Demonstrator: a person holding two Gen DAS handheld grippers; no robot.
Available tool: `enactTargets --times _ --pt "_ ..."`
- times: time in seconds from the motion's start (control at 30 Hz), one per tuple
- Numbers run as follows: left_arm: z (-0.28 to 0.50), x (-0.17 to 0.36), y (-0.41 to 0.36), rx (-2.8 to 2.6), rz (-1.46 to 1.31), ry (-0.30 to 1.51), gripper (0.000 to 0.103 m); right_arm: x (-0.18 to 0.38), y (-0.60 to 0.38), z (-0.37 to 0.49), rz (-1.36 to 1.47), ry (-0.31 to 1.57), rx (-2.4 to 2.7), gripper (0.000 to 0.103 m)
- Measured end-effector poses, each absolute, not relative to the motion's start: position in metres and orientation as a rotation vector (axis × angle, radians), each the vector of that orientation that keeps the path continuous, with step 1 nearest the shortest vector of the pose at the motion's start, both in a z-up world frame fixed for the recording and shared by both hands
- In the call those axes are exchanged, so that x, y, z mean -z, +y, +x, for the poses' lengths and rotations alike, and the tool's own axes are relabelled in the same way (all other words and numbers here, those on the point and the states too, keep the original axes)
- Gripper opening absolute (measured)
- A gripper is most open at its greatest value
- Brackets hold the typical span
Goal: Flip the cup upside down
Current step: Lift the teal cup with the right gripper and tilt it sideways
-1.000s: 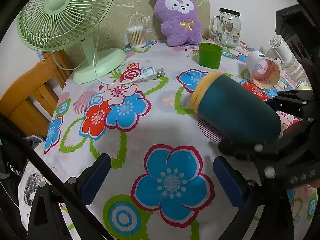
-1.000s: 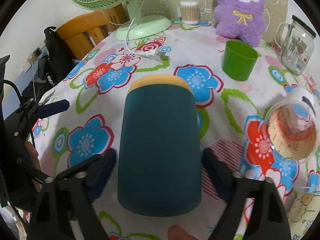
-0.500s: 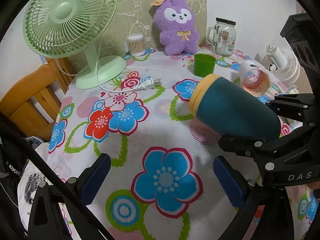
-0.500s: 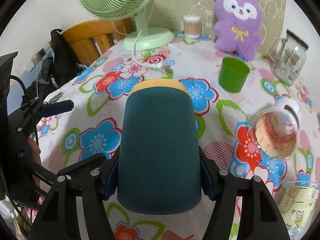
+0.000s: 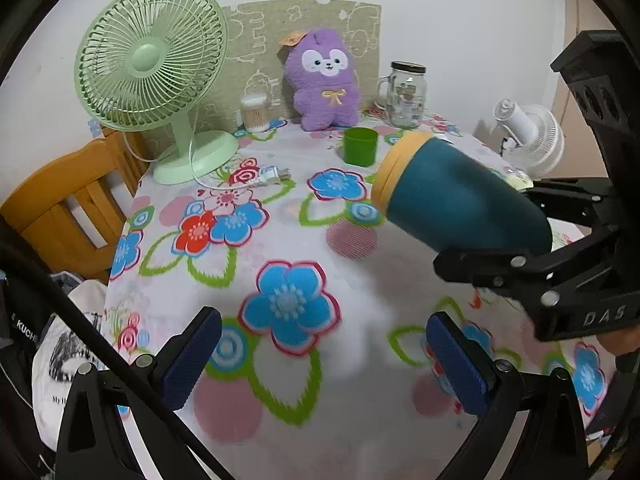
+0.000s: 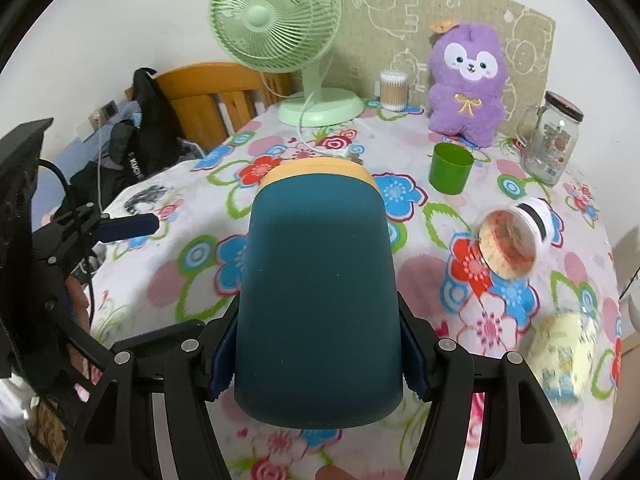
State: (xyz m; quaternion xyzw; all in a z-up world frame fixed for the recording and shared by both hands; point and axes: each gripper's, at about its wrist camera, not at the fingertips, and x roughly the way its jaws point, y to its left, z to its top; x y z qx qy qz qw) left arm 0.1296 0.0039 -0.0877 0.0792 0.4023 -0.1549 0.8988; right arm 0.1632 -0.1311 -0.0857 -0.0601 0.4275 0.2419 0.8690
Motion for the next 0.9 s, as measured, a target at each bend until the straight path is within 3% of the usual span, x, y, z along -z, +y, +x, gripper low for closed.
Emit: enactTargets --times 0.47,0.9 --pt "0.050 0.090 -0.011 0.389 0.160 0.836 0.103 0.076 -0.152 0.063 -0.122 0.846 -0.541 0.068" --pt "0.002 0.123 -0.012 0.372 0.076 0.901 0.103 0.126 -0.167 0.027 -0.131 0.914 -0.444 0.068"
